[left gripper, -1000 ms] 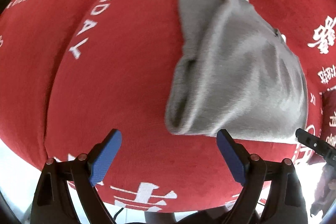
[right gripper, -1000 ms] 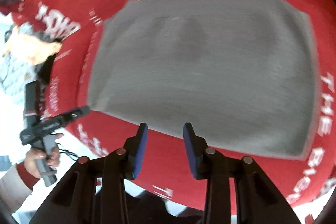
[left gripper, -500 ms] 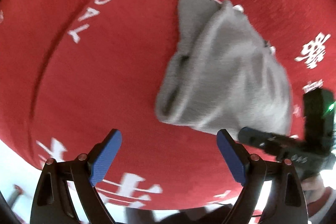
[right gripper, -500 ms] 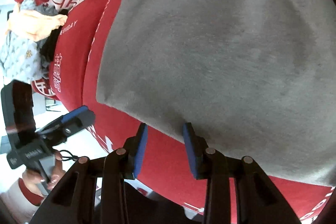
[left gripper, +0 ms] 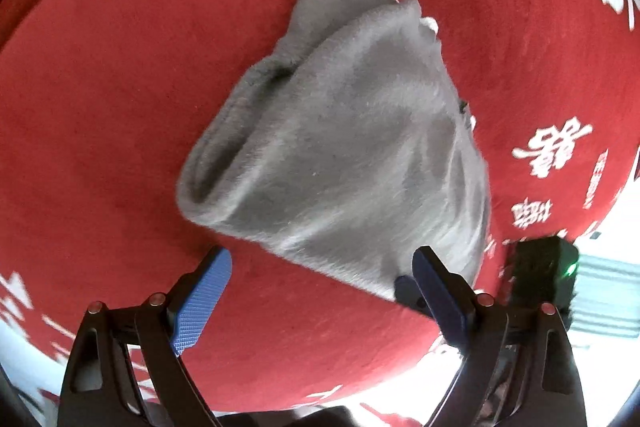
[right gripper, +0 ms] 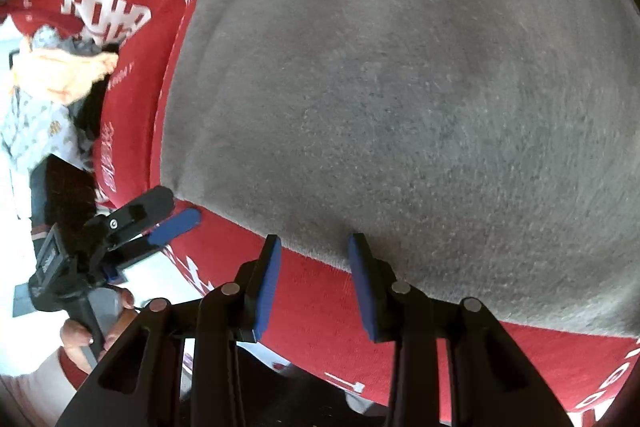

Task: Fold small clothes
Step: 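Open both grippers and release the folded sweater on the cloth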

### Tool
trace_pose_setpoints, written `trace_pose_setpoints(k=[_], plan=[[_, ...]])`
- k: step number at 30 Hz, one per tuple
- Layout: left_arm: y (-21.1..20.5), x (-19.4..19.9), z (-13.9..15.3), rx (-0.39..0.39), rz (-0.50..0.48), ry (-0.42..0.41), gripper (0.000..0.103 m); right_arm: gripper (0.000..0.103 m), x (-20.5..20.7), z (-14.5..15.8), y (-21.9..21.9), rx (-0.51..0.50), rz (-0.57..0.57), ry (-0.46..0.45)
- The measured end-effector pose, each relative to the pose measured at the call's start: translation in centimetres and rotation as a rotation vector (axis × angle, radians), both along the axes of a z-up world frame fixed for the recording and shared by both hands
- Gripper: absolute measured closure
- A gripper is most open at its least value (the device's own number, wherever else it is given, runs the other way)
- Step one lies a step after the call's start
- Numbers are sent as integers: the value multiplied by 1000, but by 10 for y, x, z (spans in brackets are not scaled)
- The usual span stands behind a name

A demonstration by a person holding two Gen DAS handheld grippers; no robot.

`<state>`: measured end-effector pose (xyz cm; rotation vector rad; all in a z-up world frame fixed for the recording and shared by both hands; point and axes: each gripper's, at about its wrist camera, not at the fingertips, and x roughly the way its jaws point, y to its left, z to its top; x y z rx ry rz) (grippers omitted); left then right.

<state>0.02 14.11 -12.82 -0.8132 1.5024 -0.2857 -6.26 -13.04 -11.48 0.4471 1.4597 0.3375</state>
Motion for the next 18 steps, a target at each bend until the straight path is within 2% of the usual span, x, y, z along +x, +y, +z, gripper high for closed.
trace_pose_setpoints(k=[4, 6, 9, 12, 15, 18], plan=[[-7, 2, 1, -61, 28, -12, 11, 65, -4, -1, -9, 41, -21, -5], [-14, 4, 1, -61, 24, -17, 11, 64, -7, 1, -15, 69, -31, -10], [-18, 6, 0, -65, 21, -19, 11, 64, -20, 1, -24, 223, -73, 10], [-15, 7, 1, -83, 38, -22, 11, 64, -36, -15, -24, 305, -104, 72], [-9, 7, 5, -78, 30, -34, 11, 63, -43, -34, -27, 396, -210, 65], [-5, 7, 7, -68, 4, -43, 11, 63, -48, -49, -39, 540, -402, -1]])
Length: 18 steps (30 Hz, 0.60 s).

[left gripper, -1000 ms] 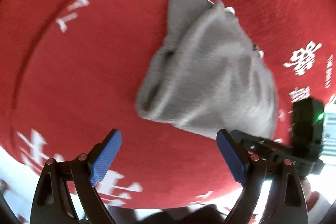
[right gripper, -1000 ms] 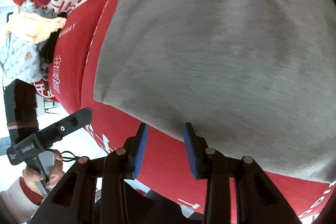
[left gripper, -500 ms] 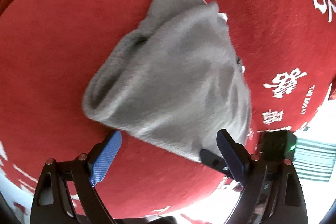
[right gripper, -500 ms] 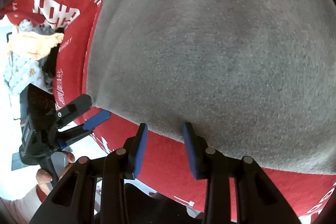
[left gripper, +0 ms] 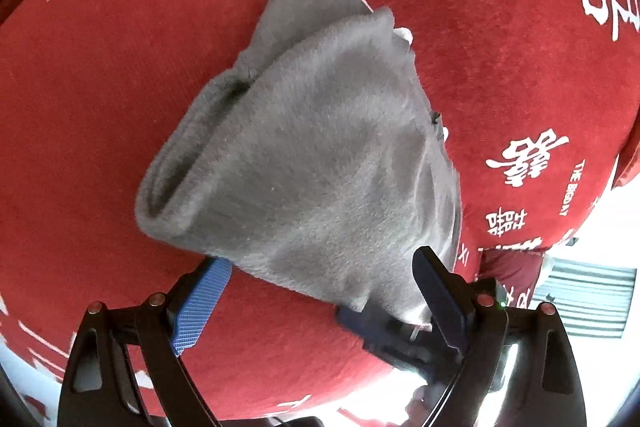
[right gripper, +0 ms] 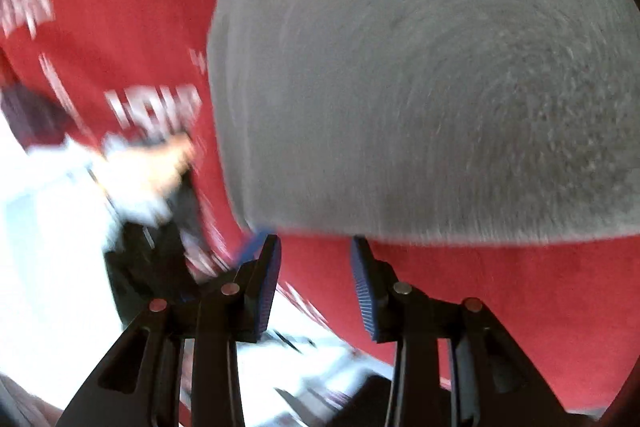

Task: Fold small clothes

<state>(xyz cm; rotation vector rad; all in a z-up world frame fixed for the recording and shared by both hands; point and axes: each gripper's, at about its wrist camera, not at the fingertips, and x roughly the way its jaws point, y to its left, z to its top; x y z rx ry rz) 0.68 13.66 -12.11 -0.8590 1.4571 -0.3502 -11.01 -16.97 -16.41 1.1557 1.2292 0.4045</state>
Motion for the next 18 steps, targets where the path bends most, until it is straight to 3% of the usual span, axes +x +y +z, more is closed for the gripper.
trace_pose_setpoints(k=[4, 5, 6, 9, 14, 16, 17, 18], plan=[[2, -3, -4, -2, -10, 13, 11, 66, -3, -15, -12, 115, -163, 7], [2, -5, -4, -13, -5, 20, 11, 85, -2, -16, -13, 117, -167, 14], [1, -6, -5, -26, 0, 26, 11, 97, 0, -14, -14, 117, -165, 15], [-9, -10, -4, -72, 5, 36, 11, 98, 12, 7, -15, 137, -140, -50], [-29, -9, -3, -96, 27, 37, 11, 98, 23, 39, -14, 146, -93, -126], [-28, -9, -3, -73, 45, 39, 11, 96, 20, 45, -12, 93, -18, -123], [-28, -10, -4, -60, 39, 36, 11, 88, 17, 45, -5, 64, 3, -107], [-27, -11, -4, -56, 34, 32, 11, 67, 12, 40, -5, 29, 26, -68]])
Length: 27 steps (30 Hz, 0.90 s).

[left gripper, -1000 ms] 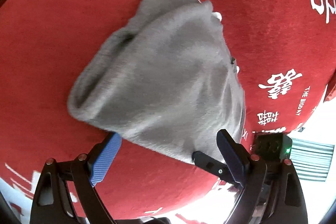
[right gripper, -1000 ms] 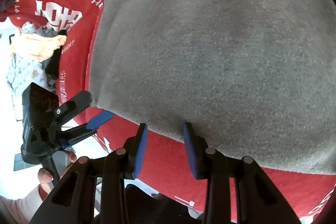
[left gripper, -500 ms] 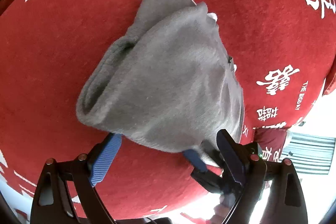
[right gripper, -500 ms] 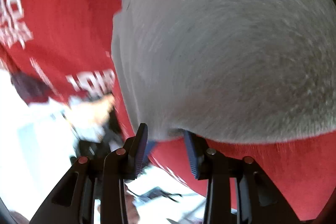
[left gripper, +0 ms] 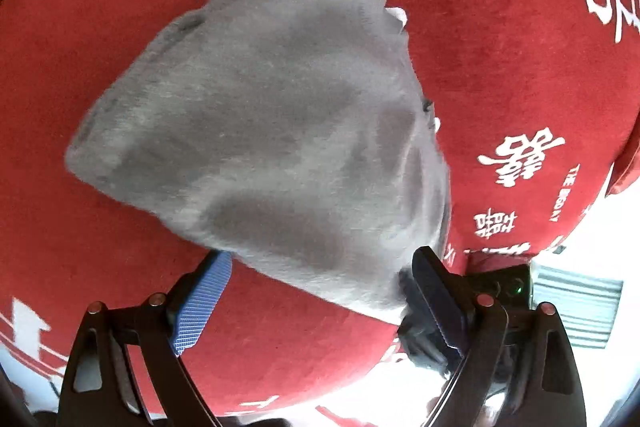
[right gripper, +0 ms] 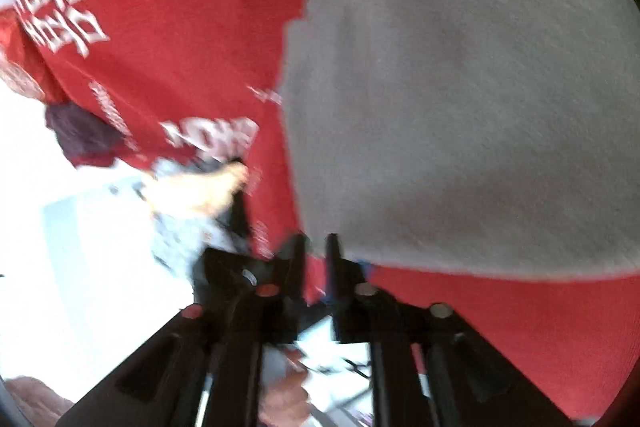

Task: Fold small clothes

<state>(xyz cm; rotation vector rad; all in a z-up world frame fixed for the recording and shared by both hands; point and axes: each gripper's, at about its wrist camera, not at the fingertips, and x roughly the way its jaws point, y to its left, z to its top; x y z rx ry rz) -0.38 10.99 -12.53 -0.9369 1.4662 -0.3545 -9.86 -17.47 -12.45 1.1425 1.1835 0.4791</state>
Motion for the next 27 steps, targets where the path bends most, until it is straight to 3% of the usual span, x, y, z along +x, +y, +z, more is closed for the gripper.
trace_pose_setpoints(k=[2, 5, 10, 11, 13, 14, 23, 27], plan=[[5, -1, -2, 25, -4, 2, 11, 42, -16, -17, -6, -21, -12, 57], [15, 3, -3, 29, 12, 0, 11, 42, -27, -42, -14, 36, -102, 91], [27, 5, 4, 31, -9, -23, 11, 46, -33, -61, -20, 153, -262, 52], [29, 3, 4, 25, -14, -21, 11, 47, -30, -61, -19, 155, -275, 44], [29, -1, 3, 9, -16, -9, 11, 73, -20, -61, -17, 160, -281, 49], [28, -3, 3, 0, -11, -3, 11, 94, -13, -58, -16, 154, -280, 61], [-13, 10, -5, -103, 43, -24, 11, 94, 3, -12, -18, 228, -255, -26], [-30, 28, -1, -57, 49, -73, 11, 94, 5, -10, -16, 207, -228, -21]])
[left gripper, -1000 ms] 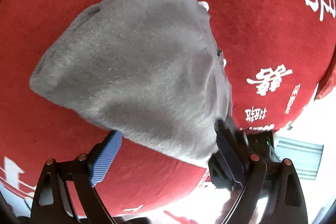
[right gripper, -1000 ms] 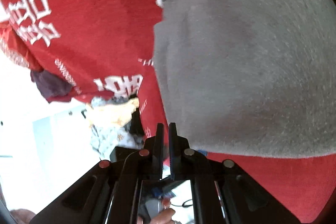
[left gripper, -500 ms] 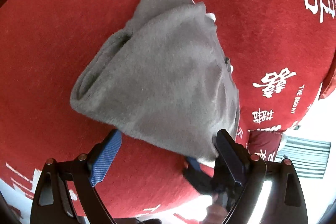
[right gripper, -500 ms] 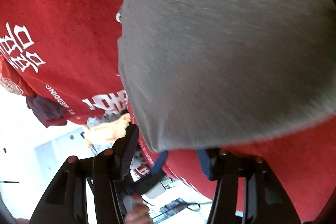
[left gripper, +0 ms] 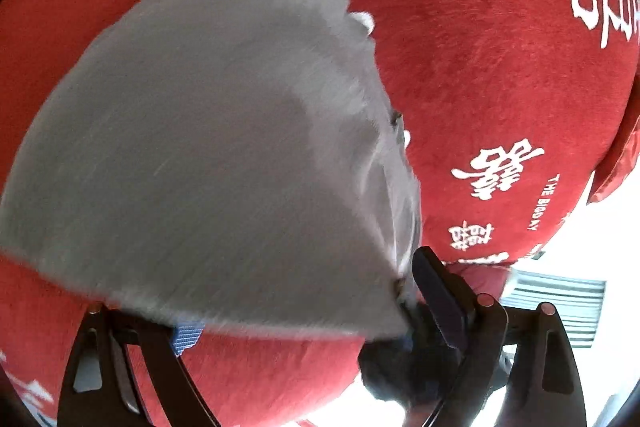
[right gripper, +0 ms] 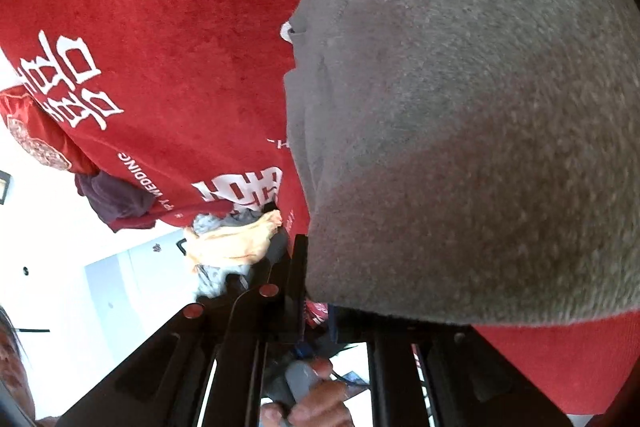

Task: Fold small clothes

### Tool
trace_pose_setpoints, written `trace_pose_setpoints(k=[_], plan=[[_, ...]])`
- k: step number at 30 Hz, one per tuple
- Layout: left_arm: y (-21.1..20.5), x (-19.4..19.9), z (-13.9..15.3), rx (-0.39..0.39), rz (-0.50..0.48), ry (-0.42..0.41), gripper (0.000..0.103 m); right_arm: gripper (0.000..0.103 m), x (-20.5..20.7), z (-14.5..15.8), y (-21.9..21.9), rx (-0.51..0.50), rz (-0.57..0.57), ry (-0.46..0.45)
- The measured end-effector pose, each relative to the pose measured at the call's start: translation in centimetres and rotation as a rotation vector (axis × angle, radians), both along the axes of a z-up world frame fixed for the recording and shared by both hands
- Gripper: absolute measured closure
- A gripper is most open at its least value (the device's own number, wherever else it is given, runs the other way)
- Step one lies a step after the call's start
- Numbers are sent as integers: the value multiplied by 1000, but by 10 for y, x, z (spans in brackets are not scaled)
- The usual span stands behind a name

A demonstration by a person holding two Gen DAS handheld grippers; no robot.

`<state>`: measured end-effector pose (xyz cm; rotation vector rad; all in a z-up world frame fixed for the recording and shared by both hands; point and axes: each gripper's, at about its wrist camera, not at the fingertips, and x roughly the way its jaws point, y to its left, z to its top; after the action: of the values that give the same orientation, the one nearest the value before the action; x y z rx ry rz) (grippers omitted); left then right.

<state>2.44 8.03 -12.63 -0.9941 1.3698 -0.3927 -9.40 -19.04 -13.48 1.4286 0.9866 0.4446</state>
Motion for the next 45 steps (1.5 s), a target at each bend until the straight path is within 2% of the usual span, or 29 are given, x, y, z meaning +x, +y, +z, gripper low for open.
trace_pose_setpoints(k=[4, 7, 9, 11, 12, 14, 17, 19, 21, 23, 25, 27, 28, 30, 32, 34, 35, 37, 38, 40, 42, 45], plan=[[-11, 18, -2, 128, -20, -39, 11, 94, 4, -8, 4, -26, 23, 22], [-16, 23, -1, 169, -42, -72, 11, 94, 0, -11, 2, -74, 64, 46], [-17, 23, -2, 179, -57, -78, 9, 91, -1, -13, 2, -114, 115, 66], [-15, 23, -4, 157, -56, -77, 7, 90, -1, -10, 0, -180, 173, 97], [-13, 24, -6, 130, -53, -72, 1, 89, -2, -8, -2, -201, 199, 105], [-7, 28, -11, 73, -41, -44, 1, 83, -2, 2, -8, -271, 258, 113], [3, 30, -14, 16, 8, 3, 2, 82, -2, 23, -15, -370, 329, 84], [4, 29, -9, 70, 27, 9, 15, 82, 1, 42, -19, -472, 365, 40], [4, 27, 0, 188, 15, -5, 46, 82, 8, 58, -22, -589, 373, -8], [5, 24, 7, 258, 18, -10, 65, 82, 18, 60, -25, -651, 374, -11], [12, 20, 11, 281, 41, -13, 66, 82, 27, 46, -26, -694, 394, 35], [17, 18, 11, 296, 62, -7, 66, 82, 28, 28, -27, -692, 411, 85], [19, 19, 9, 299, 78, 6, 66, 85, 27, 15, -28, -678, 423, 120], [24, 20, -2, 288, 105, 48, 66, 92, 23, 6, -33, -636, 393, 106], [31, 19, -7, 255, 174, 47, 66, 95, 19, 3, -40, -604, 371, 111], [30, 19, -3, 291, 197, 34, 72, 96, 18, 1, -42, -591, 364, 113], [26, 19, 2, 341, 185, 17, 82, 96, 18, 1, -42, -594, 369, 112], [14, 19, 16, 441, 144, -35, 85, 96, 20, 1, -41, -606, 386, 106], [4, 20, 28, 512, 105, -90, 86, 96, 21, 2, -42, -607, 389, 105], [-20, 19, 49, 656, 2, -224, 86, 96, 22, 4, -42, -600, 390, 109], [-54, 14, 70, 819, -170, -414, 89, 93, 24, 11, -42, -602, 393, 115], [-79, 7, 80, 899, -301, -551, 89, 88, 37, 39, -49, -646, 419, 68]])
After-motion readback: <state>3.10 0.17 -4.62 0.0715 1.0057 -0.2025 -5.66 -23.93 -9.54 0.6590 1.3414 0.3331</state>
